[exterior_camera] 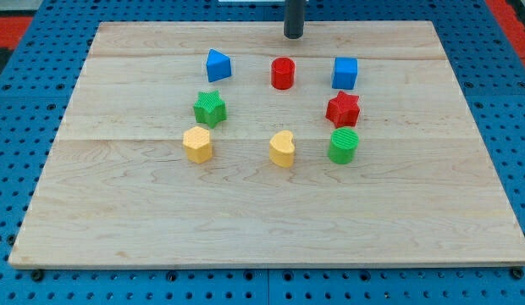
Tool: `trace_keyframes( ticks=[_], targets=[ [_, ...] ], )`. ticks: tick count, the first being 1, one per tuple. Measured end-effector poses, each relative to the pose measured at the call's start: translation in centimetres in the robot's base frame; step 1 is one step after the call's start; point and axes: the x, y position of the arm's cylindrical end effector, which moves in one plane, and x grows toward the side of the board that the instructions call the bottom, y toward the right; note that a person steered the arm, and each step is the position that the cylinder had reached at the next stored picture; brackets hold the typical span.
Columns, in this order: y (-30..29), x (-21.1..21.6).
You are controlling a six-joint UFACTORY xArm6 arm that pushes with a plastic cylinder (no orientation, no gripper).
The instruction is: Nudge the blue cube a bit left
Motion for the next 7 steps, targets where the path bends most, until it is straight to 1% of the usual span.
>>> trace_keyframes(
  ticks=[2, 6, 7],
  targets=[
    [0.0, -0.7],
    [0.3, -0.7],
    [-0.8, -0.7]
  ],
)
